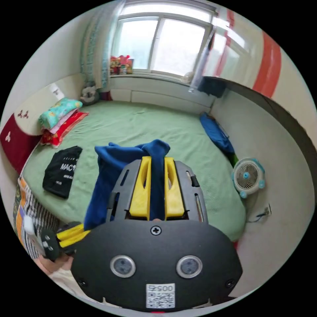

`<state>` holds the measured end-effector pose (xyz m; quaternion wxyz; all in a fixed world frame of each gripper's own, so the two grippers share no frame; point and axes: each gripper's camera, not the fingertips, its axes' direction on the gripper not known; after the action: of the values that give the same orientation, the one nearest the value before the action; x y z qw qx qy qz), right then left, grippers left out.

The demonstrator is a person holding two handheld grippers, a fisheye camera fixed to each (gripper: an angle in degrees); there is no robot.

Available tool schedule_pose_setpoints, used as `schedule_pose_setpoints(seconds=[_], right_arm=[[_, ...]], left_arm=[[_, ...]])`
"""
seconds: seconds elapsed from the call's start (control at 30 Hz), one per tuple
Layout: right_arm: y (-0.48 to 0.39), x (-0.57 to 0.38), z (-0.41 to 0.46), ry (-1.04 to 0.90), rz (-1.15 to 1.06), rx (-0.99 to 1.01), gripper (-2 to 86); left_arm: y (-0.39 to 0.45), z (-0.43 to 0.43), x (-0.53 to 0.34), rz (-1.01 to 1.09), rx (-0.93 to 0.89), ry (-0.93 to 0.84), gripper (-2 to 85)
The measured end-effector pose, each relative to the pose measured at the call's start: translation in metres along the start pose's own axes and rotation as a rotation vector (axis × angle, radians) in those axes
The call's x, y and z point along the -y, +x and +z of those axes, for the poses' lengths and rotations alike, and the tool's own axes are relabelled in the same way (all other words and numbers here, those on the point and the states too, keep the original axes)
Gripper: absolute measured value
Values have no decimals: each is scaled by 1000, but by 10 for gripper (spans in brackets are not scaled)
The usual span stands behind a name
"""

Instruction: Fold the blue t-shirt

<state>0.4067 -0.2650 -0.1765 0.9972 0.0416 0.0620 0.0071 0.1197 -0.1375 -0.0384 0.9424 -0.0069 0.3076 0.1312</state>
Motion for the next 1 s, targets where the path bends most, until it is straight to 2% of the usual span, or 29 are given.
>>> schedule_pose_setpoints(seconds=[0.07,0.1,0.17,0.27,0.4,0.47,0.57,0.6,0.67,0.73,0.87,1.0], right_arm=[[30,-12,14,-53,150,3,58],[33,-19,17,-53,163,22,59],[22,-55,31,-62,103,77,60],[-7,-102,64,-128,-6,-11,59],[-25,-136,113,-257,-2,-19,56],[-32,-146,119,-198,0,-59,53],[-37,-137,111,-259,-8,-53,57],[-38,-136,106,-254,0,-43,57],[-47,-140,75,-126,12,94,65],[-62,-148,66,-104,-17,129,74],[-94,-178,96,-234,-54,57,85],[-101,-180,93,-260,5,75,87]], left_arm=[[4,49,1,-45,6,-63,52],[4,75,-2,-78,34,-123,52],[6,84,-11,-81,50,-106,52],[10,70,-18,-4,49,-63,52],[11,53,-27,77,44,-87,51],[8,48,-35,109,70,-104,49],[1,34,-50,166,72,-108,43],[-4,24,-56,170,63,-91,38],[-11,7,-64,152,98,-63,26],[-21,-20,-77,163,152,-20,6],[-47,-57,-99,143,229,-7,-2],[-100,-106,-129,39,312,9,-4]])
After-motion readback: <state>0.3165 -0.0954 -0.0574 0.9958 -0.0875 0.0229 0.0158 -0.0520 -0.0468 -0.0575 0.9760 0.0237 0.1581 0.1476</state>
